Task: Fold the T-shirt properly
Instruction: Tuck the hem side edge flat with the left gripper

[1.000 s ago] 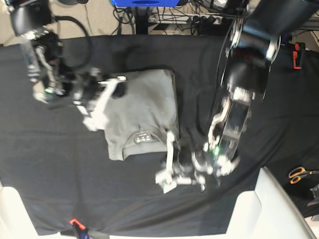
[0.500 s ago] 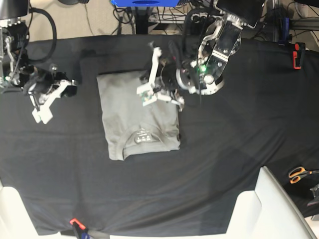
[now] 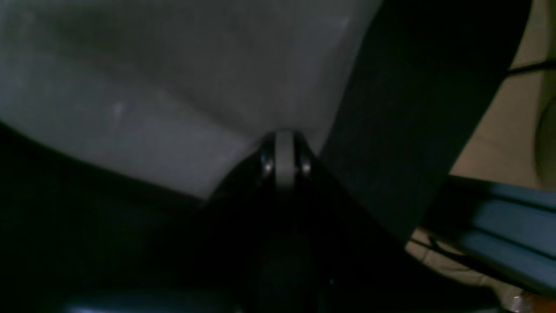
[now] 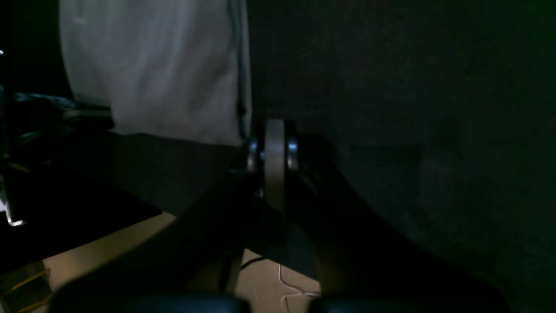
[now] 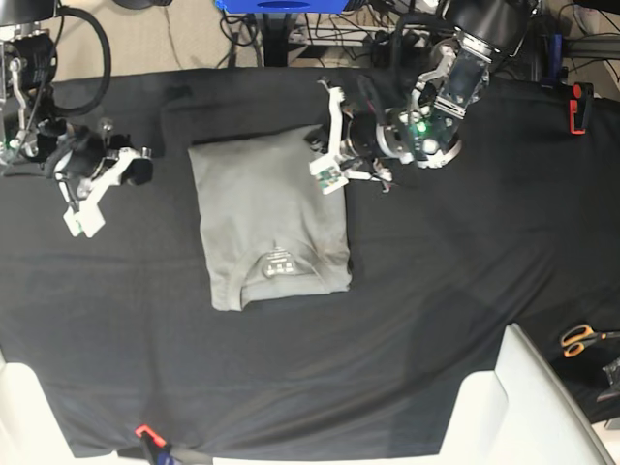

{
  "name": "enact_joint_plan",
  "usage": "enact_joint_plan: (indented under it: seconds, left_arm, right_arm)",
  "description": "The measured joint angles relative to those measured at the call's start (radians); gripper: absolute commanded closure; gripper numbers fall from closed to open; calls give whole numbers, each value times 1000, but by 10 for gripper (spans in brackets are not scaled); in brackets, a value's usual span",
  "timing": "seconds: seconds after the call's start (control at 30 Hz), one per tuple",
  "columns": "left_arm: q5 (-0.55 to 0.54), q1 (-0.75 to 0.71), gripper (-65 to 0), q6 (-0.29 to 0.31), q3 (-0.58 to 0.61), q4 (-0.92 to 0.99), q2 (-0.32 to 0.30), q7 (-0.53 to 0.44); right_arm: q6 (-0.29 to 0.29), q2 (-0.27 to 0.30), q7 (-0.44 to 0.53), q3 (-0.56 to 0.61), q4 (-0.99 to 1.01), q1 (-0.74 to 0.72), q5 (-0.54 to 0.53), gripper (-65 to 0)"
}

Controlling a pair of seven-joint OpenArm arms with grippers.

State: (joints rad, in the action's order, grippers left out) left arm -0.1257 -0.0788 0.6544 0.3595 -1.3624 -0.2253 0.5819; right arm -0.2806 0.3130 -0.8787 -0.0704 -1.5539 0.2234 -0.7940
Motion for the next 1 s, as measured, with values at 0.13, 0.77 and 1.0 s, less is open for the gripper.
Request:
enact_joint_plan:
  seconds: [0.13, 0.77, 1.0]
  left_arm:
    - [2, -11, 0, 0, 3, -36, -39, 19]
    - [22, 40, 0, -18, -18, -33, 101, 102]
    - [20, 27, 0, -18, -35, -51, -5, 75]
  right_arm:
    - [0, 0, -3, 0, 0, 11, 3, -6]
    - [-4, 0, -3, 74, -46, -9, 7, -6]
    - [-3, -1, -5, 76, -46, -6, 2, -6]
